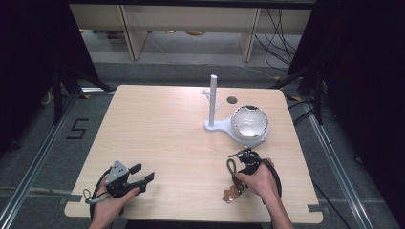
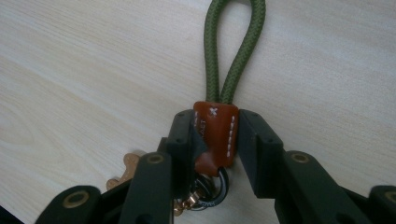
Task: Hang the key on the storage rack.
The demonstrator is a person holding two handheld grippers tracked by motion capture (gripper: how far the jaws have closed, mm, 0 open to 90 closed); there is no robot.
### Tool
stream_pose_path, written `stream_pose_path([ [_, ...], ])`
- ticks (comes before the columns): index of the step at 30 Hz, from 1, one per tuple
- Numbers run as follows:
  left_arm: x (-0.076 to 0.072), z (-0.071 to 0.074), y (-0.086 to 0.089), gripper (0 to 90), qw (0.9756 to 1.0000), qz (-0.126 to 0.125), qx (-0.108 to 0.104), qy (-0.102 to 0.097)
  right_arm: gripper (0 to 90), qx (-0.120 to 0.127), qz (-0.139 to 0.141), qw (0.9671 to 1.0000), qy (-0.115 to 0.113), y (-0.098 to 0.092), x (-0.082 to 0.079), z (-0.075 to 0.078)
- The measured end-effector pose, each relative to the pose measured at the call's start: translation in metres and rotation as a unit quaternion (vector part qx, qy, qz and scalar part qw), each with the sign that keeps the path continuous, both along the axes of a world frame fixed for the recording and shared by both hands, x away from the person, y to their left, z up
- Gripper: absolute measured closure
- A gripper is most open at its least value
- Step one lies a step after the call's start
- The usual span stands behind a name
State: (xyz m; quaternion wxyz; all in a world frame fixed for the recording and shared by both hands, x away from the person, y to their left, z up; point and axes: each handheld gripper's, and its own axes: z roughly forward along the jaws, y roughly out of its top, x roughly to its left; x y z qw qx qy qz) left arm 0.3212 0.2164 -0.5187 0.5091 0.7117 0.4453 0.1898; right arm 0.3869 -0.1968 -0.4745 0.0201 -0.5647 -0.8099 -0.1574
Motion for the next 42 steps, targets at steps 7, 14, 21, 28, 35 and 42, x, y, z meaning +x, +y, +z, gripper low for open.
stream_pose_path([
  [7,0.000,0.000,0.001,33.5,1.0000,-0.004,0.006,-0.004,67.0,-0.013,-0.002,0.9999,0.006,0.005,0.001,-0.001],
  [14,0.000,0.001,0.001,33.6,1.0000,-0.004,0.006,-0.005,71.9,-0.021,0.014,0.9997,0.005,0.009,0.003,-0.003],
  [21,0.000,0.000,0.001,33.6,1.0000,-0.003,0.006,-0.004,78.9,-0.018,0.009,0.9997,0.017,0.014,0.003,-0.003],
  [28,0.001,0.000,0.001,33.7,1.0000,-0.004,0.007,-0.005,79.8,-0.001,0.004,1.0000,0.001,0.011,-0.002,0.000],
  [35,0.000,0.001,0.000,33.6,1.0000,-0.003,0.004,-0.005,79.9,0.026,-0.016,0.9991,-0.030,0.009,-0.008,0.009],
  [42,0.001,0.001,0.001,33.6,1.0000,-0.005,0.002,-0.007,79.9,0.059,-0.003,0.9953,-0.076,0.008,-0.012,0.012],
])
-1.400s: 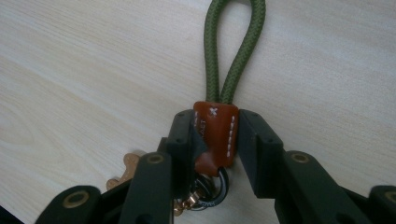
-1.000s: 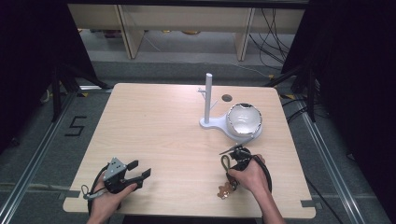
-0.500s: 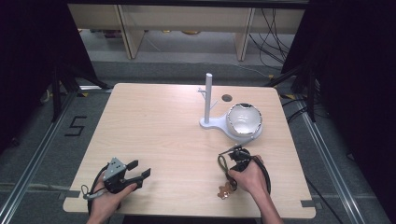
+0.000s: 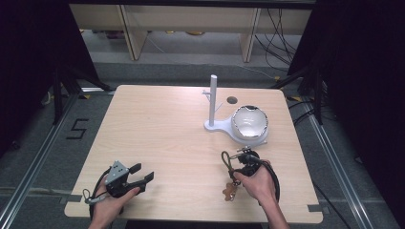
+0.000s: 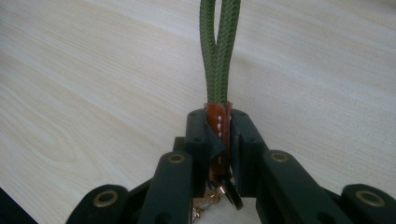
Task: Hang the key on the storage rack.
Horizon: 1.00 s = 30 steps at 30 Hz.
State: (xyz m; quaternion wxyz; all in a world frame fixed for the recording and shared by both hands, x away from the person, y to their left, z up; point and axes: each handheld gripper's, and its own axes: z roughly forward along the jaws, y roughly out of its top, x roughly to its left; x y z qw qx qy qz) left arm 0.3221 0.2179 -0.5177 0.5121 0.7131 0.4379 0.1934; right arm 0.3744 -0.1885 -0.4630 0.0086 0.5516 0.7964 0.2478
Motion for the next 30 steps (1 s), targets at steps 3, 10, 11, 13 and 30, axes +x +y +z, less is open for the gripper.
stream_pose_path([
  [3,0.000,0.001,0.000,33.6,1.0000,0.003,0.005,0.002,79.9,0.005,0.008,0.9999,-0.013,-0.002,-0.001,-0.001],
  [10,0.000,0.000,-0.001,33.9,1.0000,0.001,-0.001,0.000,79.8,0.018,0.002,0.9989,-0.042,-0.002,-0.006,0.000],
  [11,-0.001,0.001,0.000,33.9,1.0000,0.003,0.004,0.003,79.8,0.018,0.002,0.9989,-0.042,-0.002,-0.006,0.000],
  [13,-0.001,0.001,0.000,33.8,1.0000,0.003,0.004,0.002,79.8,0.026,0.008,0.9979,-0.059,-0.004,-0.008,0.002],
  [30,0.000,0.002,-0.001,33.9,1.0000,0.006,-0.001,0.003,79.8,0.079,0.011,0.9881,-0.132,-0.008,-0.016,0.003],
])
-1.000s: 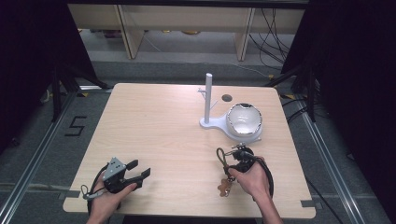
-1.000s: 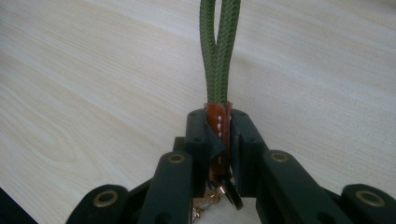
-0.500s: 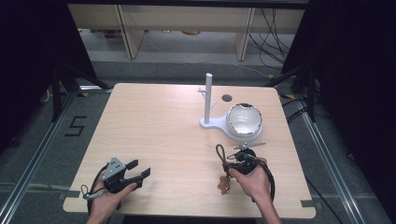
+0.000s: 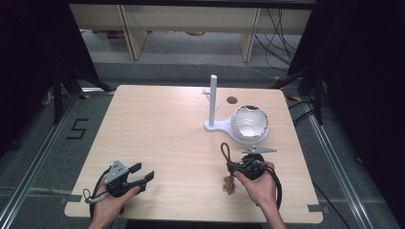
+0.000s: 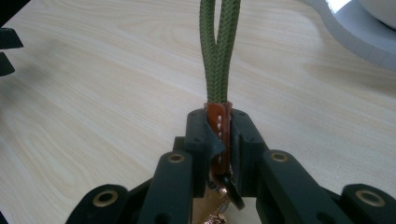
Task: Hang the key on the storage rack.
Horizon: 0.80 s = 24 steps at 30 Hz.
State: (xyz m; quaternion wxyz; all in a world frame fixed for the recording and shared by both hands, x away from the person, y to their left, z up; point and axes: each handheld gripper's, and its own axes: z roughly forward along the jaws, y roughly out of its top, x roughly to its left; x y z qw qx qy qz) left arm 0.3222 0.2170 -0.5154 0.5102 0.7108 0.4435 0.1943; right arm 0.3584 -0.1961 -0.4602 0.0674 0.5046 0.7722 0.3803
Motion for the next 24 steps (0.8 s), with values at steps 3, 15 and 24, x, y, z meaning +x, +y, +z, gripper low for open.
stream_pose_path([
  [3,0.0005,0.0001,-0.0007,33.9,1.0000,0.000,-0.004,-0.002,79.8,0.010,0.000,0.9998,-0.016,0.0005,-0.0015,-0.0021],
  [15,0.0010,0.0012,-0.0007,33.9,0.9999,-0.002,-0.011,-0.009,79.9,0.019,0.003,0.9983,-0.055,-0.0002,-0.0050,-0.0012],
  [24,-0.0006,0.0023,0.0014,33.9,0.9999,0.002,-0.011,-0.009,79.8,0.026,0.002,0.9962,-0.083,0.0019,-0.0057,0.0013],
])
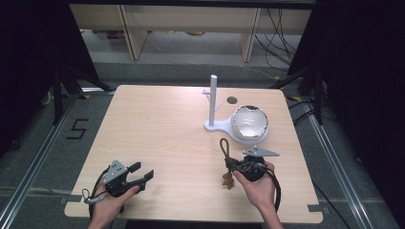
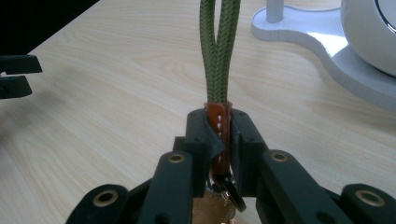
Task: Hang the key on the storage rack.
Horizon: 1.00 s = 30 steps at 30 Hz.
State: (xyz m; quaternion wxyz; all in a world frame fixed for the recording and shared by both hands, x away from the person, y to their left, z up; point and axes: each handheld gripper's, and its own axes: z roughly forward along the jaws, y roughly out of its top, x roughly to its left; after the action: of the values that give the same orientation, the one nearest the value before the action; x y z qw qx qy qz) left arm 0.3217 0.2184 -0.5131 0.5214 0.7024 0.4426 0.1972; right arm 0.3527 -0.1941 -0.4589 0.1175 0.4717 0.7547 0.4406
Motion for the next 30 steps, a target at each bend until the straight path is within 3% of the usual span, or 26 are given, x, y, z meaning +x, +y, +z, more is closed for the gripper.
stream_pose_path([
  [1,0.000,0.000,0.000,33.9,1.0000,-0.002,-0.002,-0.004,79.9,0.017,-0.007,0.9998,0.007,0.004,-0.002,0.000],
  [3,0.000,0.001,0.000,33.9,1.0000,-0.003,-0.003,-0.005,79.8,0.013,-0.004,0.9999,-0.003,0.003,-0.001,-0.001],
  [4,0.000,0.002,0.000,33.9,1.0000,-0.002,0.000,-0.003,79.8,0.023,-0.005,0.9997,0.007,0.005,-0.003,0.001],
  [5,0.000,0.001,0.000,34.0,1.0000,-0.004,-0.005,-0.004,79.8,0.013,-0.002,0.9999,-0.008,0.003,-0.003,0.001],
  [8,-0.001,0.002,0.000,33.9,1.0000,-0.002,-0.001,-0.003,79.8,0.015,0.000,0.9995,-0.029,0.003,-0.003,0.001],
  [10,-0.002,0.003,-0.001,34.0,1.0000,-0.002,0.000,-0.002,79.8,0.020,-0.003,0.9995,-0.022,0.007,-0.004,0.001],
  [14,-0.002,0.003,-0.001,33.9,1.0000,-0.002,-0.002,-0.004,79.8,0.021,0.003,0.9988,-0.043,0.007,-0.005,0.002],
  [16,-0.002,0.004,-0.001,33.9,1.0000,-0.003,-0.001,-0.006,79.8,0.028,-0.002,0.9990,-0.035,0.009,-0.006,0.002],
  [19,-0.003,0.004,0.000,33.9,1.0000,-0.001,0.002,-0.005,79.8,0.016,-0.001,0.9982,-0.058,0.009,-0.006,0.004],
  [21,-0.003,0.004,0.000,33.9,1.0000,-0.001,0.003,-0.004,79.8,0.024,-0.006,0.9984,-0.050,0.010,-0.008,0.004],
  [24,-0.003,0.005,0.000,33.9,1.0000,-0.001,0.004,-0.004,79.8,0.015,-0.004,0.9978,-0.065,0.010,-0.007,0.005],
  [26,-0.003,0.005,0.000,33.9,1.0000,-0.001,0.003,-0.005,79.8,0.023,0.001,0.9976,-0.065,0.010,-0.007,0.005],
  [29,-0.003,0.005,-0.001,33.9,1.0000,-0.001,0.003,-0.005,79.8,0.025,-0.005,0.9965,-0.079,0.012,-0.009,0.004],
  [30,-0.003,0.005,-0.001,33.9,1.0000,-0.001,0.003,-0.005,79.8,0.027,-0.017,0.9969,-0.072,0.014,-0.011,0.005],
])
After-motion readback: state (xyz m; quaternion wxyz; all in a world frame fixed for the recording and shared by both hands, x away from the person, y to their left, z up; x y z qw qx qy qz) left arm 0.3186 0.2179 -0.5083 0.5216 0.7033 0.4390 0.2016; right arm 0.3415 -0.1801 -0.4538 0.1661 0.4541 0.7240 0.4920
